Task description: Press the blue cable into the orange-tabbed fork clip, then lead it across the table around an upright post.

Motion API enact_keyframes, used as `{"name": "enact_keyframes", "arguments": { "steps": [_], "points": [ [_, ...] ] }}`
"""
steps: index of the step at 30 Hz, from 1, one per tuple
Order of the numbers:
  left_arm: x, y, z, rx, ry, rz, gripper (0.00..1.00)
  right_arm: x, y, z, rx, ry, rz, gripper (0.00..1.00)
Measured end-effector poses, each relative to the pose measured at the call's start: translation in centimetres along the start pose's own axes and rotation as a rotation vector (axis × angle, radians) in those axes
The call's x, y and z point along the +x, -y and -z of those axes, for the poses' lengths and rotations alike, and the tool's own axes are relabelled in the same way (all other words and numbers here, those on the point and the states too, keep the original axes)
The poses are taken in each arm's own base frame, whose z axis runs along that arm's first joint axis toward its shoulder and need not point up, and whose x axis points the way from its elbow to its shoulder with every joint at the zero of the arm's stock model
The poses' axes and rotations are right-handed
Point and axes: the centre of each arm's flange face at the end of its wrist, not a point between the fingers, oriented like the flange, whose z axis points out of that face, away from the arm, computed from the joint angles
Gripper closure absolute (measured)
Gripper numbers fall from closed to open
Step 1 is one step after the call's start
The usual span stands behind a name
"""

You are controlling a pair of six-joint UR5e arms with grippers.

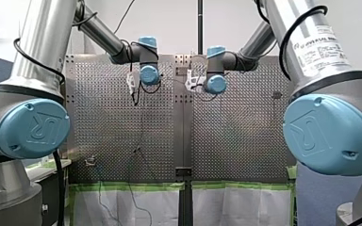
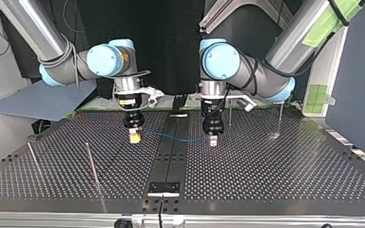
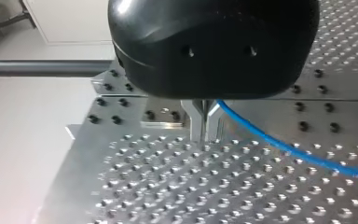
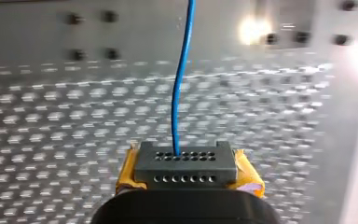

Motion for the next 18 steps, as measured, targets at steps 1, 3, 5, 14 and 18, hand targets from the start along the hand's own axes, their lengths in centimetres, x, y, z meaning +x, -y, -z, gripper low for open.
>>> {"name": "enact_keyframes", "arguments": {
  "steps": [1, 3, 5, 14, 18],
  "points": [
    [-0.3, 0.1, -0.1, 0.0, 0.002, 0.001, 0.99, 0.6, 0.0, 0.1, 0.0, -0.008, -0.001, 1.0],
    [-0.9, 0.2, -0.3, 0.002, 0.006, 0.003, 0.99, 1.9, 0.0, 0.2, 0.0, -0.024, -0.002, 1.0],
    [-1.4, 0.4, -0.5, 0.003, 0.009, 0.006, 0.99, 3.1, 0.0, 0.4, 0.001, -0.038, -0.004, 1.0],
    [-3.0, 1.0, -1.4, 0.02, 0.019, 0.025, 0.99, 7.0, -0.4, 1.0, -0.005, -0.088, -0.008, 1.0],
    [-3.9, 1.2, -1.8, 0.023, 0.026, 0.036, 0.99, 8.2, -0.6, 1.2, -0.009, -0.101, -0.008, 1.0]
  ]
}}
